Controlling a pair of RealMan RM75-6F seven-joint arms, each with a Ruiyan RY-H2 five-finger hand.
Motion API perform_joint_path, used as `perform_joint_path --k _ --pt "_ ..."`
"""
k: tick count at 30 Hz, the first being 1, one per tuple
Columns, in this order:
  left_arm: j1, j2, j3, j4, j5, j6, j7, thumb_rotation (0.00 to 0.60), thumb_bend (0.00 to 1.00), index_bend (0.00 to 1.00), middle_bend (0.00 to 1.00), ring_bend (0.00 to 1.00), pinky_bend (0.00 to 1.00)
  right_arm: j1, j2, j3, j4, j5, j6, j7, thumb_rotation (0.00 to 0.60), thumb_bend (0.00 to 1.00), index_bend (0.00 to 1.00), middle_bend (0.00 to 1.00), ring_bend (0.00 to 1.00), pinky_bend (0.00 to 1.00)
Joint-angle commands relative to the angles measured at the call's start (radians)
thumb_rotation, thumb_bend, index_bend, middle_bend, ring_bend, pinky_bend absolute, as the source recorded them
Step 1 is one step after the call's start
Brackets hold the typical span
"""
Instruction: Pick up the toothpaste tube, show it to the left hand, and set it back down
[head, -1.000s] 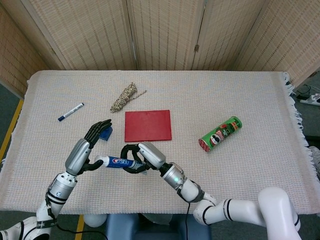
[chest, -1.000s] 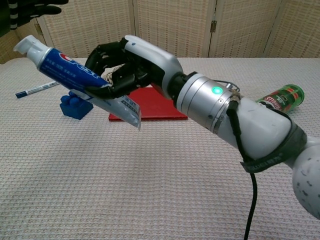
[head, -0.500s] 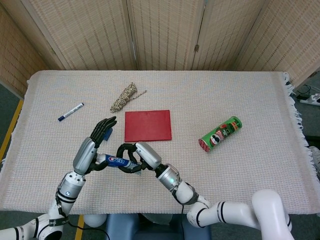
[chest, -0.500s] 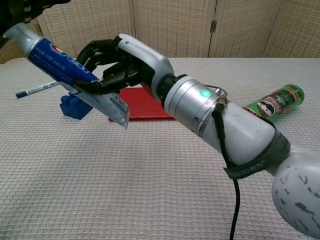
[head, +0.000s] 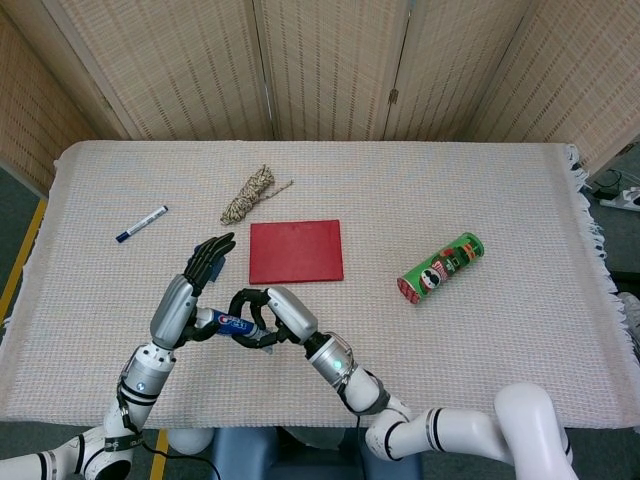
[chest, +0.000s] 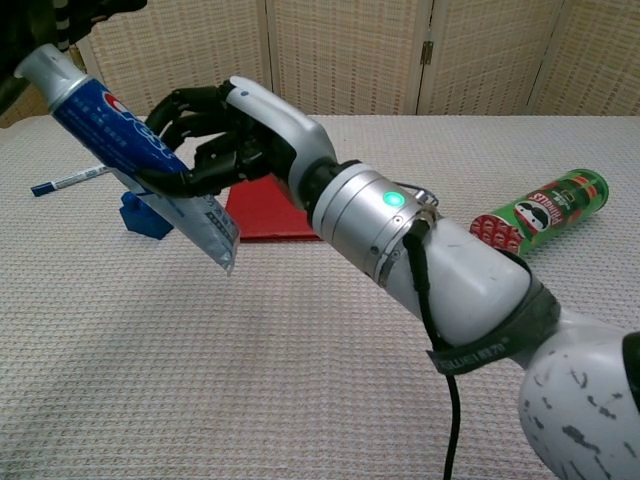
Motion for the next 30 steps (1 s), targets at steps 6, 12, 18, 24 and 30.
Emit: perform_joint_path --k 6,12,18,24,30 --pt "0.008 0.031 0.001 0.006 -0.004 0.003 0.007 0.000 0.12 0.01 0.06 0.00 0.00 -0.007 0.036 -0.014 -0.011 -0.002 -0.025 -0.030 0.600 0.75 0.77 0.70 0.77 0.59" --pt "0.032 0.086 0.008 0.042 -0.029 0.002 0.044 0.000 0.12 0.01 0.06 0.00 0.00 0.011 0.142 -0.042 -0.035 0.037 -0.149 -0.189 0.600 0.75 0.77 0.70 0.75 0.59" --pt "0.063 0.155 0.022 0.049 -0.090 -0.030 0.096 0.000 0.12 0.01 0.06 0.00 0.00 0.037 0.235 -0.069 -0.066 0.120 -0.280 -0.387 0.600 0.75 0.71 0.59 0.65 0.52" --pt "0.091 0.199 0.024 0.041 -0.148 -0.046 0.156 0.000 0.12 0.01 0.06 0.00 0.00 0.053 0.261 -0.092 -0.072 0.231 -0.353 -0.548 0.600 0.75 0.58 0.49 0.51 0.46" --pt "0.103 0.215 0.022 0.064 -0.182 -0.061 0.204 0.000 0.12 0.01 0.06 0.00 0.00 0.080 0.277 -0.115 -0.081 0.345 -0.405 -0.683 0.600 0.75 0.12 0.23 0.29 0.27"
